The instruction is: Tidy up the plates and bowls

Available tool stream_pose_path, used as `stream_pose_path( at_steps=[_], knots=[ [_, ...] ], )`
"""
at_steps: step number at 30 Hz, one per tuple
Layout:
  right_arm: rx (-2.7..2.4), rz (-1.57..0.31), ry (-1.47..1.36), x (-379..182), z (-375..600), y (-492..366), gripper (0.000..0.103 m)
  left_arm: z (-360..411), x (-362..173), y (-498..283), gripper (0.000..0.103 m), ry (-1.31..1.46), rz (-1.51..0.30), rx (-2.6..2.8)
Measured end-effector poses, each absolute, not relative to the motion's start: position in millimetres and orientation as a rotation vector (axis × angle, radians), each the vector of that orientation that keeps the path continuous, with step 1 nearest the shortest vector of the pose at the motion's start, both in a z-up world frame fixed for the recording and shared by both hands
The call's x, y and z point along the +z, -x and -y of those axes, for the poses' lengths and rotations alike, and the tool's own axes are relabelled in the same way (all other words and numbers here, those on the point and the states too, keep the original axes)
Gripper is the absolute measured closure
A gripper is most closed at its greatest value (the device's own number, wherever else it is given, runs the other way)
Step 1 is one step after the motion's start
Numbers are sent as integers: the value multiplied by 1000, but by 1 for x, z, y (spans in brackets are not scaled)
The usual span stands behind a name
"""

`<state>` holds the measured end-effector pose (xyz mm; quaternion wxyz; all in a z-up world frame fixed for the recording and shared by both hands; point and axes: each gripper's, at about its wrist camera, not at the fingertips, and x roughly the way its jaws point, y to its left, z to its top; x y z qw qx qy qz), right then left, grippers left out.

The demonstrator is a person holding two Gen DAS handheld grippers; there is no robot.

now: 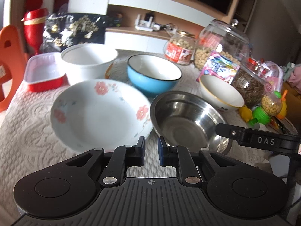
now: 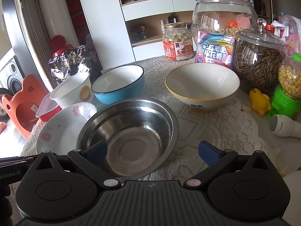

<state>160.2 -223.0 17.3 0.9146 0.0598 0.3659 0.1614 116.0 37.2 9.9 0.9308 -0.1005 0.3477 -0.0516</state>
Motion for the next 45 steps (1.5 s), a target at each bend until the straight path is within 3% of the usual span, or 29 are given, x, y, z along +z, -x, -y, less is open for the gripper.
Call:
stream_pose_path(
  at_steps=[8, 22, 26, 31, 32, 34, 38, 40, 45],
  knots=[
    [363, -916, -188, -13, 226, -217, 0, -66, 15, -171, 87, 282, -667, -183],
    [399, -1022, -112, -30, 215, -237, 0, -54, -22, -221, 87, 261, -869, -238],
    [390, -1030, -147, -30, 219, -239, 0, -48, -27, -224, 77, 227, -867, -216],
    [386, -1036, 13, -30, 199, -236, 1, -45, -25, -223, 76, 228, -835, -199],
    [376, -1022, 33, -31, 197, -233, 4, -44, -23, -223, 76, 220, -830, -201],
    [353, -966, 25, -27, 198, -227, 24, -40, -20, -221, 77, 195, -809, -222],
    [357, -940, -14, -17, 200, -225, 31, -38, -21, -218, 77, 176, -787, -227],
    [349, -964, -41, -15, 199, -230, 42, -41, -25, -218, 78, 190, -794, -209],
    [279, -961, -23, -17, 192, -240, 45, -54, -32, -213, 78, 247, -775, -230]
  ],
)
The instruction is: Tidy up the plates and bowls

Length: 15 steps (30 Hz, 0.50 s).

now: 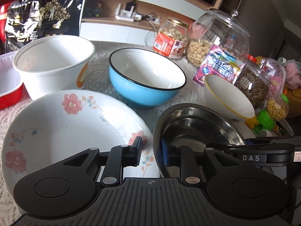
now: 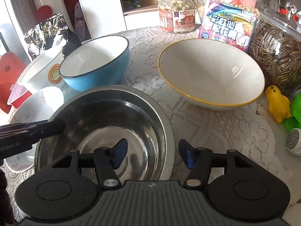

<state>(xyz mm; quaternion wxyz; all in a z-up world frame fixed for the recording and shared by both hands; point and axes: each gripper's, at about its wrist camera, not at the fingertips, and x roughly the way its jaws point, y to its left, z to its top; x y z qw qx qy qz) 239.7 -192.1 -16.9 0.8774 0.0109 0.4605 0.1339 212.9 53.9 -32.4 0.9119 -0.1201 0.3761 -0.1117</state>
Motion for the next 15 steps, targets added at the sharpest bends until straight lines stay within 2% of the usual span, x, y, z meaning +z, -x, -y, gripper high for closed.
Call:
stream_pose_path(
  at_steps=[4, 5, 7, 11, 14, 15],
  knots=[
    [284, -963, -69, -19, 188, -238, 45, -57, -29, -207, 77, 283, -748, -302],
    [269, -956, -67, -18, 185, -236, 45, -58, -28, -206, 74, 303, -749, -316],
    [264, -947, -64, -16, 183, -230, 45, -58, -27, -206, 73, 316, -759, -313],
    [279, -906, -99, 1, 187, -220, 45, -61, -25, -202, 73, 353, -774, -304],
    [294, -853, -102, 19, 178, -216, 44, -72, -11, -194, 73, 356, -719, -280],
    [307, -842, -101, 24, 172, -216, 40, -78, -6, -190, 73, 370, -700, -281]
  ],
)
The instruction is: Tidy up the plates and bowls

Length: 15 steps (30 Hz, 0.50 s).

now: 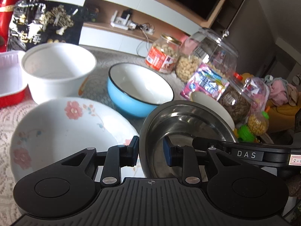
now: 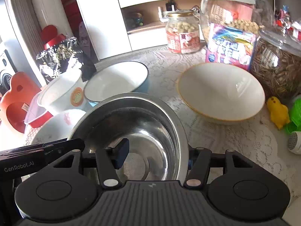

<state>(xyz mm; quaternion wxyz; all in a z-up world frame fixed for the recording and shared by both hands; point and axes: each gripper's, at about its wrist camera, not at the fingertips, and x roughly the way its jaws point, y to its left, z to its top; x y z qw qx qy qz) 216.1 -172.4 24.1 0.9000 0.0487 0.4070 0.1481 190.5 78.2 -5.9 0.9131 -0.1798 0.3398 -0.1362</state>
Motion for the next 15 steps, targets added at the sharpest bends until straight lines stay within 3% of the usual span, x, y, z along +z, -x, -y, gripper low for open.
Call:
stream_pose_path(
  at_steps=[6, 15],
  knots=[
    [409, -833, -113, 41, 124, -220, 38, -118, 17, -170, 53, 408, -594, -146],
    [537, -911, -23, 17, 46, -232, 42, -174, 11, -161, 53, 445, -593, 29]
  ],
)
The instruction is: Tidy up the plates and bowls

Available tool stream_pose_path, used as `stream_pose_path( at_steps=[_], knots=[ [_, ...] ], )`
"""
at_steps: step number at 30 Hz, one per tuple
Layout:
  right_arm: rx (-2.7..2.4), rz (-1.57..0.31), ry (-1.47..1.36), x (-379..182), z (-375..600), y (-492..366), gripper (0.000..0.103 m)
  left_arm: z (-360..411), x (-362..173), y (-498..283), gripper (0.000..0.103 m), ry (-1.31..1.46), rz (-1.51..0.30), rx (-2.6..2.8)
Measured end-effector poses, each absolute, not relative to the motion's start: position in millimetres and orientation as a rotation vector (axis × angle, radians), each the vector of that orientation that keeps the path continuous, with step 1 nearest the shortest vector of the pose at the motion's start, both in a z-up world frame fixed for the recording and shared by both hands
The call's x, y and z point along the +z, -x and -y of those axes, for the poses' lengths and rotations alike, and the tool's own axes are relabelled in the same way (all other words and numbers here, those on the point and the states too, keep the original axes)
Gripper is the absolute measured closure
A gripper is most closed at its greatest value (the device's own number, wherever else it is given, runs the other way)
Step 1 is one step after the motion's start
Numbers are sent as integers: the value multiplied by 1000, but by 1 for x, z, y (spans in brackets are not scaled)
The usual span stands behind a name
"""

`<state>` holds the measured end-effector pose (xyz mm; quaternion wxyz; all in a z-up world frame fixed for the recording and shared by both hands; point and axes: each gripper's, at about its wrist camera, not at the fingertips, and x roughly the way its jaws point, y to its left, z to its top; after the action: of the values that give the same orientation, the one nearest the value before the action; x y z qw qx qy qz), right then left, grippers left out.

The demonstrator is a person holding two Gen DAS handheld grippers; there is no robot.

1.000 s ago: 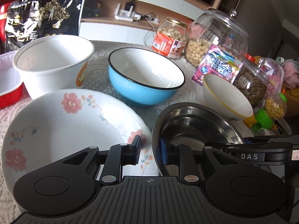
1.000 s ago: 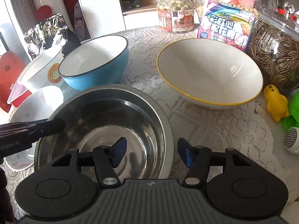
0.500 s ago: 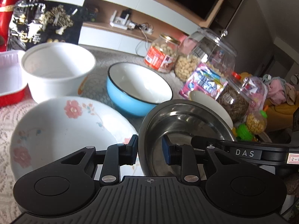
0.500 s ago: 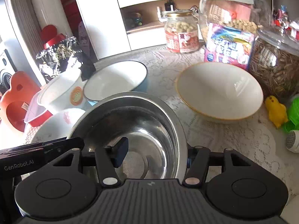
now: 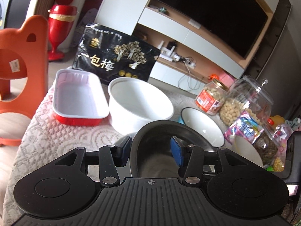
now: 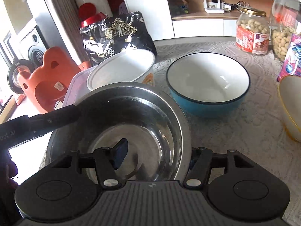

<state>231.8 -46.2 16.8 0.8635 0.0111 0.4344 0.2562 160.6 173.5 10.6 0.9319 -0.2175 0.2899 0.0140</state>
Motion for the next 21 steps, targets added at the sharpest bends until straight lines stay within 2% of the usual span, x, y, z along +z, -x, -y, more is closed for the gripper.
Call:
stream_pose_path(
  at_steps=[4, 11, 14, 15, 17, 21],
  knots=[
    [538, -885, 29, 13, 31, -234, 41, -174, -5, -166, 55, 397, -661, 65],
    [526, -899, 60, 6, 26, -235, 44, -172, -10, -163, 69, 314, -672, 108],
    [528, -881, 88, 6, 25, -231, 45, -170, -9, -160, 68, 241, -654, 158],
    [526, -873, 99, 6, 26, -228, 46, -168, -11, -162, 61, 189, -659, 202],
    [515, -837, 123, 8, 27, -224, 46, -167, -15, -162, 56, 153, -660, 221],
    [482, -748, 179, 13, 31, -215, 45, -177, -25, -168, 61, 255, -718, 164]
  ],
)
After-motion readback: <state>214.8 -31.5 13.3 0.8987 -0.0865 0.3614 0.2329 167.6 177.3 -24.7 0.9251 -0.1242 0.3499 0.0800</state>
